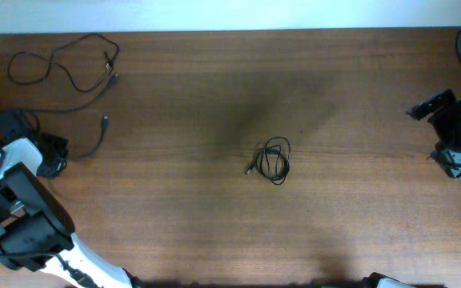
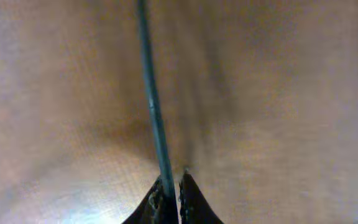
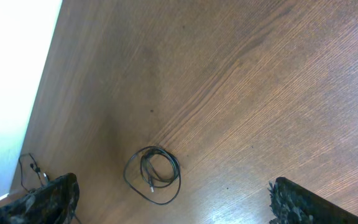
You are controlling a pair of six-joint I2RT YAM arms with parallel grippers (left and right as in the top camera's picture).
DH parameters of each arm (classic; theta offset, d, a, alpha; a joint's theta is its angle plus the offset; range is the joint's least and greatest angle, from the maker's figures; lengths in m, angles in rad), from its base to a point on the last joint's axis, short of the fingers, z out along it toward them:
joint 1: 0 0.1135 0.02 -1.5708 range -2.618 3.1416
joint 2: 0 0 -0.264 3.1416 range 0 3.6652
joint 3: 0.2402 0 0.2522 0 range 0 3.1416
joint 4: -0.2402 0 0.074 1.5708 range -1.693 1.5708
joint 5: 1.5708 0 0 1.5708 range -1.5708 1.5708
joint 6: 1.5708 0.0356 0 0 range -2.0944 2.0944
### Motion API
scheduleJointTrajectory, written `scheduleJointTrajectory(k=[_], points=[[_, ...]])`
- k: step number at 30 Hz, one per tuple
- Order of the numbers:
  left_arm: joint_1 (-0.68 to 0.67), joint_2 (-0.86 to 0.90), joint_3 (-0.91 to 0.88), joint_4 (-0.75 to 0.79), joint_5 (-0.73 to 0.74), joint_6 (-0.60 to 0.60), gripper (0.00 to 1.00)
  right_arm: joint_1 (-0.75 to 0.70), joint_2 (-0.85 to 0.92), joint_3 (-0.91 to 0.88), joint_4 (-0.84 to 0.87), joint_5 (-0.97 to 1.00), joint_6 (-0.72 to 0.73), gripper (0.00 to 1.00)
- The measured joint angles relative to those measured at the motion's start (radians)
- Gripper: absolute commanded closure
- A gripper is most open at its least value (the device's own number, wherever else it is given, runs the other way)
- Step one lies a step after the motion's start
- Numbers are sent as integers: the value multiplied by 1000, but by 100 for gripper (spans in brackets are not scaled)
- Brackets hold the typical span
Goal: Untangle cables
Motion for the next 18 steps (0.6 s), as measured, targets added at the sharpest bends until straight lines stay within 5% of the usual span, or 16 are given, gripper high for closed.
scheduleJointTrajectory(k=[5,7,8,9,10,11,18], points=[[-3,0,-2,130,128,14,92,0,0,0,0,0,0,2],[-6,0,-2,136,150,20,79,0,0,0,0,0,0,1],[-8,0,-2,136,161,23,66,0,0,0,0,0,0,2],[-11,0,-2,136,172,32,32,0,0,0,0,0,0,1],[-12,0,-2,135,175,34,10,0,0,0,0,0,0,1],[-13,0,-2,129,179,37,1,0,0,0,0,0,0,1],[-12,0,-1,92,188,87,1,0,0,0,0,0,0,1]])
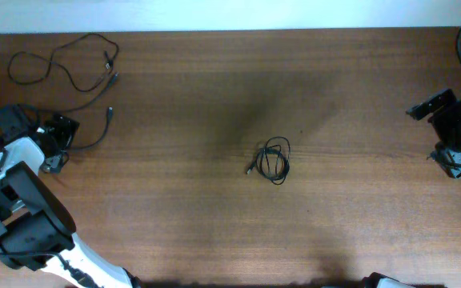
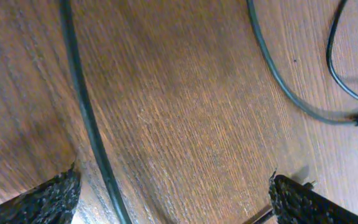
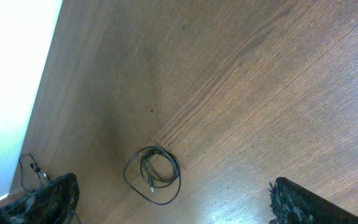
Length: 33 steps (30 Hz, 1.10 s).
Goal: Untangle cables
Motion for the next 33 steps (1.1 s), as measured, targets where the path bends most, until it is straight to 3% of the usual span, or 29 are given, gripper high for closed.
scheduleJointTrajectory(k=[6,11,14,18,23,24,27,29,32,33], points=[[-2,-10,66,-132,2,21,0,0,0,0,0,0,0,2],[-24,-100,188,-183,2,34,22,0,0,0,0,0,0,1],[-58,-132,248,-179,-2,20,29,0,0,0,0,0,0,1],[-125,-143,274,-143,-76,-59,44,0,0,0,0,0,0,1],[-205,-95,279,2,-194,-93,39,0,0,0,0,0,0,1],[-219,-70,279,39,-209,-76,40,0,0,0,-3,0,1,2],[-250,22,278,133,-236,52,55,0,0,0,-10,0,0,1],[-257,70,278,177,-242,189,64,0,0,-1,-11,0,0,1],[-257,110,277,214,-254,347,83,0,0,-1,-11,0,0,2],[-257,120,277,224,-255,421,98,0,0,-1,-11,0,0,1]])
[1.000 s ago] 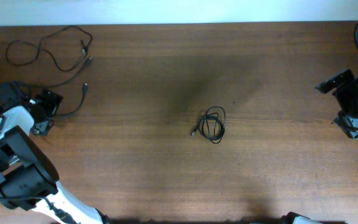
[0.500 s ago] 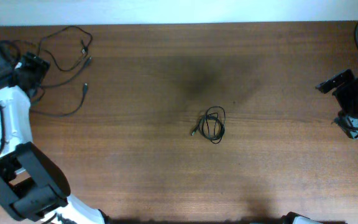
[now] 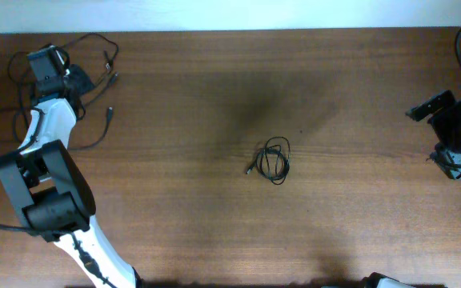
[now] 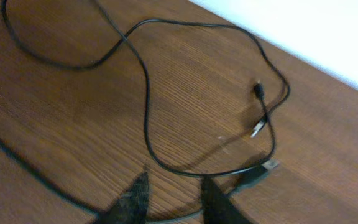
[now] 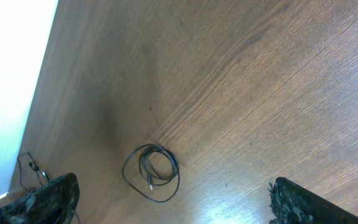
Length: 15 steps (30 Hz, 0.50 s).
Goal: Untangle cables
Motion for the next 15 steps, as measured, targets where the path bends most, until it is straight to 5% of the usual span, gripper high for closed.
scheduleJointTrajectory(k=[6,15], points=[[7,29,0,52,-3,160,100,0,0,0,-2,0,0,2],[44,119,0,43,-3,194,100,0,0,0,-4,0,0,2]])
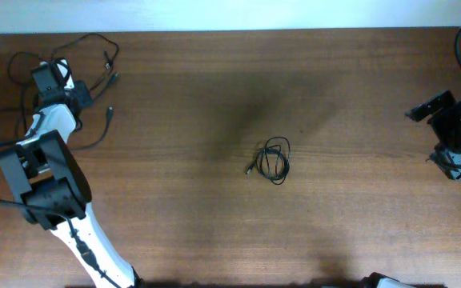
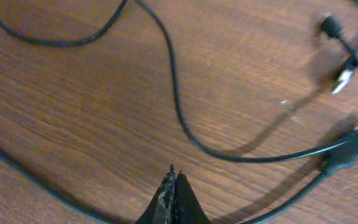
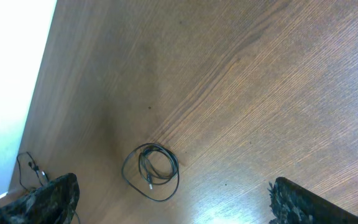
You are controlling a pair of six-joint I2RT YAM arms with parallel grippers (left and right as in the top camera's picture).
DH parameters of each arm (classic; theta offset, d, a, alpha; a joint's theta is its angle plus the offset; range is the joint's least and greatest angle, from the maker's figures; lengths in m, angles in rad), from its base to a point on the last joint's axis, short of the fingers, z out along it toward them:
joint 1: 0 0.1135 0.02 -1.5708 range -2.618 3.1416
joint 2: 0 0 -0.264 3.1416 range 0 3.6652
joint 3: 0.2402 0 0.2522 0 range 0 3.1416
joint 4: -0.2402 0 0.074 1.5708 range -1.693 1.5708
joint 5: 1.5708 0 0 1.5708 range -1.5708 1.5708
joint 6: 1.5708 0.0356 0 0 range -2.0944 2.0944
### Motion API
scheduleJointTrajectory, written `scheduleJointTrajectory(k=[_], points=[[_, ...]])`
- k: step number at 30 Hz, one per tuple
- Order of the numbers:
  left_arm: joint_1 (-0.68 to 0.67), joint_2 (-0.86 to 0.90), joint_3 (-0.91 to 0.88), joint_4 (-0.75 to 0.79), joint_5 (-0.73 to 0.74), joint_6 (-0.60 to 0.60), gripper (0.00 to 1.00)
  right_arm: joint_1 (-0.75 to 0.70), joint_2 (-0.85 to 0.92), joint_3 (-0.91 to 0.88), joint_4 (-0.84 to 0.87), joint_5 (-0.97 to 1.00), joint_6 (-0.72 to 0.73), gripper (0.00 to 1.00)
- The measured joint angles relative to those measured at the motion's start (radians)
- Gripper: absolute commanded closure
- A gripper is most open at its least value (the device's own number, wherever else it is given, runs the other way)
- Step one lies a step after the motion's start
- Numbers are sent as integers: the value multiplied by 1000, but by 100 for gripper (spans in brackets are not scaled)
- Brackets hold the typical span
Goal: Untangle cables
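A loose black cable [image 1: 62, 60] sprawls over the far left corner of the table, its plugs [image 2: 337, 28] showing in the left wrist view. My left gripper [image 1: 74, 94] hangs low over its strands, and its fingertips [image 2: 173, 180] are pressed together with nothing showing between them. A thick strand [image 2: 36, 177] passes under them at the frame's bottom. A small coiled cable [image 1: 274, 160] lies mid-table, also seen as a coil [image 3: 151, 172] from the right wrist. My right gripper [image 1: 432, 108] stays at the right edge, wide open [image 3: 173, 208] and empty.
A white wall [image 1: 230, 14] borders the table's far edge. Another black cable runs off the table at the far right, beside the right arm. Bare wood [image 1: 174, 200] lies between the two cables.
My left gripper was open over the loose cable and is now shut, lower and a little nearer along the left edge. The right arm and the coil have not moved.
My left gripper was shut on a cable strand at the left edge. Then it stood open a little farther back with the strand lying free. Then it was open over the tangle in the far left corner, where it is now shut. The right arm stayed put.
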Motion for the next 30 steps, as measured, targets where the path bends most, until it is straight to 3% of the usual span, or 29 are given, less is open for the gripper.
scheduleJointTrajectory(k=[16,30], points=[[10,43,0,5,27,70,100,0,0,0,0,0,0,1],[12,44,32,-162,91,73,100,0,0,0,-3,0,0,1]])
